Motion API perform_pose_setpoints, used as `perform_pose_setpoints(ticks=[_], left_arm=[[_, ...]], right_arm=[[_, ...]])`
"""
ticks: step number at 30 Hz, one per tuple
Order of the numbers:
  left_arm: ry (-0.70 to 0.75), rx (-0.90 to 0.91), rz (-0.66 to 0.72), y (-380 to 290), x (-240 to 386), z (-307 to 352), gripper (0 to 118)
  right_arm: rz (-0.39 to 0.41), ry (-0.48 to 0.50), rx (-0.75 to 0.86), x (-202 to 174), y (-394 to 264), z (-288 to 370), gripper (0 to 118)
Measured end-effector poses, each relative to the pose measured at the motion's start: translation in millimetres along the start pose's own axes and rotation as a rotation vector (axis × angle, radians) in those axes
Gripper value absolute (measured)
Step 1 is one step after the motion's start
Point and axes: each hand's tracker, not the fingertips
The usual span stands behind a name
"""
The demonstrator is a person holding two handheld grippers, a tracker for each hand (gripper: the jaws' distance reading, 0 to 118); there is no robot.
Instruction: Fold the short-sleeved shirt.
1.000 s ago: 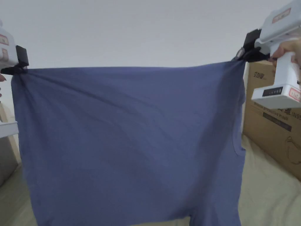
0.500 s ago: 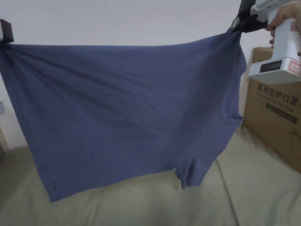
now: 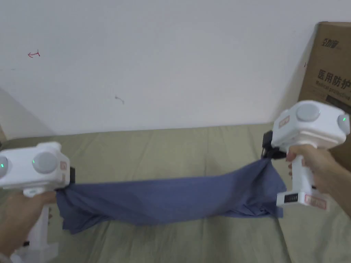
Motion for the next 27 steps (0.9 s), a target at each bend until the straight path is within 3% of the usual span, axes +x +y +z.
perform_pose_setpoints(ticks=[2,4,7,13,17,20,25,27], left_arm=[[-0.011,-0.067,0.018,-28,1,-21,2],[0.017,-0.105,-0.005,-48,2,-30,2],[0.015,-0.105,-0.037,-65,-4,-24,2],[-0.096,-0.023,0.019,-95,-36,47,2],[-0.088,0.035,-0.088,-142,-54,116,2],[-0.085,0.054,-0.058,-191,-67,177,2],[-0.072,0.011,-0.130,-282,-85,239,2],[-0.072,-0.017,-0.133,-314,-95,241,2]], right_arm=[[-0.030,-0.016,-0.076,9,-26,-32,2],[-0.011,-0.072,-0.118,17,-47,-49,2],[-0.040,-0.044,-0.127,31,-66,-50,2],[-0.050,0.064,-0.086,61,-102,19,2],[-0.040,0.138,-0.052,87,-166,93,2],[-0.047,0.215,-0.073,103,-229,140,2],[-0.022,0.133,-0.120,128,-335,184,2],[-0.095,0.146,-0.142,141,-371,194,2]])
